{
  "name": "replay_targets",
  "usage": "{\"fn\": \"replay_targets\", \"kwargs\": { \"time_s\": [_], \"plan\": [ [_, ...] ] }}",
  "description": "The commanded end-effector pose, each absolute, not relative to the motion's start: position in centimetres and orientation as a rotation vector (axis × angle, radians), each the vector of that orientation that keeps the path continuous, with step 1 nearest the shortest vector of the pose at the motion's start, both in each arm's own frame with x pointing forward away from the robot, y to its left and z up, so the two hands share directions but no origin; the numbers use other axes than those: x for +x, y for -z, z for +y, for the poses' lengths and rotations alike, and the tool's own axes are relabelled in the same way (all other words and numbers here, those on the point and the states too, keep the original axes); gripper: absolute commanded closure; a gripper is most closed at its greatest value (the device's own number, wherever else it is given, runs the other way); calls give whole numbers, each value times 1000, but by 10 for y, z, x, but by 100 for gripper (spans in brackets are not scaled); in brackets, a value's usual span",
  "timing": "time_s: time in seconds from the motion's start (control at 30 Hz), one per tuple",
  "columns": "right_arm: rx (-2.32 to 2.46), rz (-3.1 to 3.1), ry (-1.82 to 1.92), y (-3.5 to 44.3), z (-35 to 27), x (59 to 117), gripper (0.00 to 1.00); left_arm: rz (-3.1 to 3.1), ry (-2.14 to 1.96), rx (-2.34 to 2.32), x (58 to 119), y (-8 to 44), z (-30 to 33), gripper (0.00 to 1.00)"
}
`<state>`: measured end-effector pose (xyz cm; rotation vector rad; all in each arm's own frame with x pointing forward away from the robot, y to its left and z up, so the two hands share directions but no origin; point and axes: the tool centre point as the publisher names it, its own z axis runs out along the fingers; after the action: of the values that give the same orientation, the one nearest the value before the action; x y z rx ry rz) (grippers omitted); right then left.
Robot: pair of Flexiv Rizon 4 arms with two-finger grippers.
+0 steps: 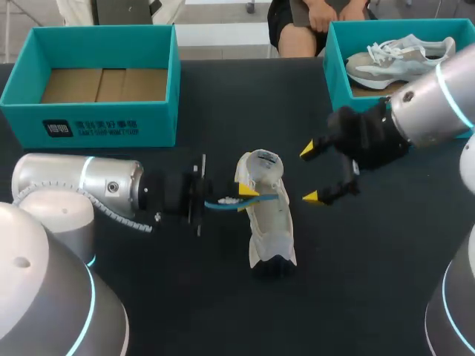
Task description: Take the shoe out of the shoebox, open the shoe tongue, remove and reinsert the insole, then place the shoe into the shoebox
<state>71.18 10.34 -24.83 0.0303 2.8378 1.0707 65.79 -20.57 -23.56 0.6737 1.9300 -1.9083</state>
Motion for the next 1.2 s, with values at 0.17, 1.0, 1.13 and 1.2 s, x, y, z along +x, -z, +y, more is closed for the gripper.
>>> {"fn": "replay_targets", "kwargs": {
  "time_s": [0.17,1.0,1.13,1.2],
  "plan": [
    [9,2852,-1064,282,115,705,0,1925,1879,693,644,253,-210,100],
    [4,2915,-1017,323,128,701,0,1890,1786,607,636,271,-218,100],
    [4,2915,-1017,323,128,701,0,1878,1771,604,636,269,-219,100],
    [4,2915,-1017,323,128,701,0,1878,1771,604,636,269,-219,100]
  ]
}}
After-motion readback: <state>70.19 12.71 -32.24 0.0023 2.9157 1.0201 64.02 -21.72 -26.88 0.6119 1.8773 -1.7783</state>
